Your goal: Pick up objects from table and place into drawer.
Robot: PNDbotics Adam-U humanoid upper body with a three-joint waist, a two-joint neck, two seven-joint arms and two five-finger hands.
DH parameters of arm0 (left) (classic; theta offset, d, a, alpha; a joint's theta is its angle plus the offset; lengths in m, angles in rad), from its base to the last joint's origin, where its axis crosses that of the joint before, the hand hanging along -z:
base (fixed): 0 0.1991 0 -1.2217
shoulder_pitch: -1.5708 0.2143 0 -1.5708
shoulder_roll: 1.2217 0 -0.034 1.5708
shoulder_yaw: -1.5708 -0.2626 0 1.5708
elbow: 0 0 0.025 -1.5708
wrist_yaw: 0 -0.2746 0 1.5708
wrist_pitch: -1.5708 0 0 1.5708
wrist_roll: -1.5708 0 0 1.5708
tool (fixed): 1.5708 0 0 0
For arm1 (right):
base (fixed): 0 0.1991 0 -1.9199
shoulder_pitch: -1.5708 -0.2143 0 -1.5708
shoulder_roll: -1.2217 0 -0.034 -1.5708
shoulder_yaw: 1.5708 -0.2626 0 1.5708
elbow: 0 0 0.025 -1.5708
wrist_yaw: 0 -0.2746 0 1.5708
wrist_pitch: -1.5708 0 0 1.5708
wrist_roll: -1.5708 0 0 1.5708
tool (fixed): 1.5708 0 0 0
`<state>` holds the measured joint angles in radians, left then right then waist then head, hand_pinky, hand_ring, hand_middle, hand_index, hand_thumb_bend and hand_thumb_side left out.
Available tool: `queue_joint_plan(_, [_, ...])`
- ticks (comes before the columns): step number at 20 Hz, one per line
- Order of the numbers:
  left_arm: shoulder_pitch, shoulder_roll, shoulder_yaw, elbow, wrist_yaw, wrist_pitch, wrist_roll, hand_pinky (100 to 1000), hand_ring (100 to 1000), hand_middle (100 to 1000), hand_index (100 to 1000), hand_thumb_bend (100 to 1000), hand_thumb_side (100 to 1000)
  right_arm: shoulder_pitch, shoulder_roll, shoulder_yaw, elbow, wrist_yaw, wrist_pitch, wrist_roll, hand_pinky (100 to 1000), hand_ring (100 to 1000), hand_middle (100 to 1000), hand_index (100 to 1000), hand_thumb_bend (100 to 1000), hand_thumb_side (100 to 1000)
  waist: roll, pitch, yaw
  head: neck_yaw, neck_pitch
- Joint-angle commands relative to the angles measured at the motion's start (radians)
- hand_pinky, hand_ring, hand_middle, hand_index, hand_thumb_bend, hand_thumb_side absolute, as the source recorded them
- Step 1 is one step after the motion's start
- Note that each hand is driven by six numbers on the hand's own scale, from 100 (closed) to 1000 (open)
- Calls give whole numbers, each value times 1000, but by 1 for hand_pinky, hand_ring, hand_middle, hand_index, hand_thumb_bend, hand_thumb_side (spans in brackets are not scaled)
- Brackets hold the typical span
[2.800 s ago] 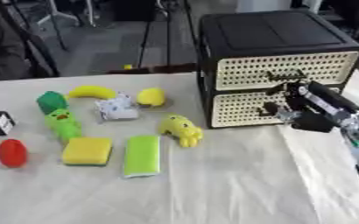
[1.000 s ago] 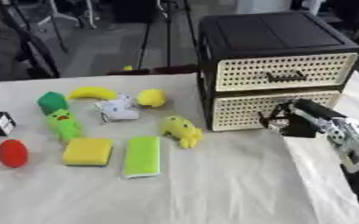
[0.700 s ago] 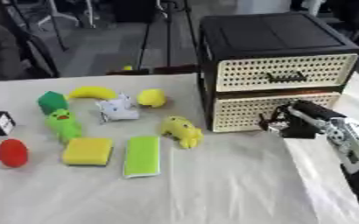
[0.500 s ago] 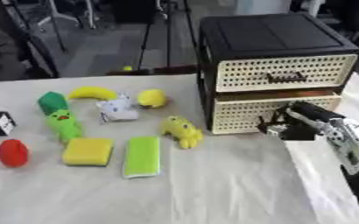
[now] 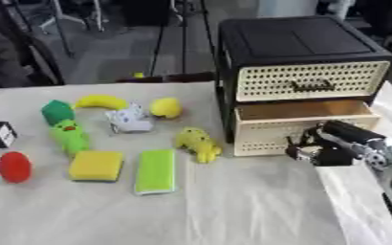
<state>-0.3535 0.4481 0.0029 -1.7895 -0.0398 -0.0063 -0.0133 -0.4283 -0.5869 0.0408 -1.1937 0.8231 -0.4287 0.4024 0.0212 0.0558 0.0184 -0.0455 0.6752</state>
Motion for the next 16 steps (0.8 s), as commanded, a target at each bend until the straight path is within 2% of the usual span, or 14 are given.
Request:
queue_joint_plan(1, [-9,19,9,-12,-2,-1,2,510,533,580,769,604,915,23,-41,-21,-86,-28,8,7,100,100,165,684,422,979,-5,-12,-2,5,2])
queue_joint_plan(9, [-6,24,12,-12,-5,0,3,511,533,580,769,603,915,140,-39,-59,-244,-68,36,10,100,100,166,684,412,968,-9,-11,-11,17,1])
queue_joint_plan(16, [-5,26,14,-12,-7,-1,5,511,533,580,769,604,915,219,-28,-80,-338,-79,54,18,100,100,168,684,405,969,-10,-9,-15,23,0])
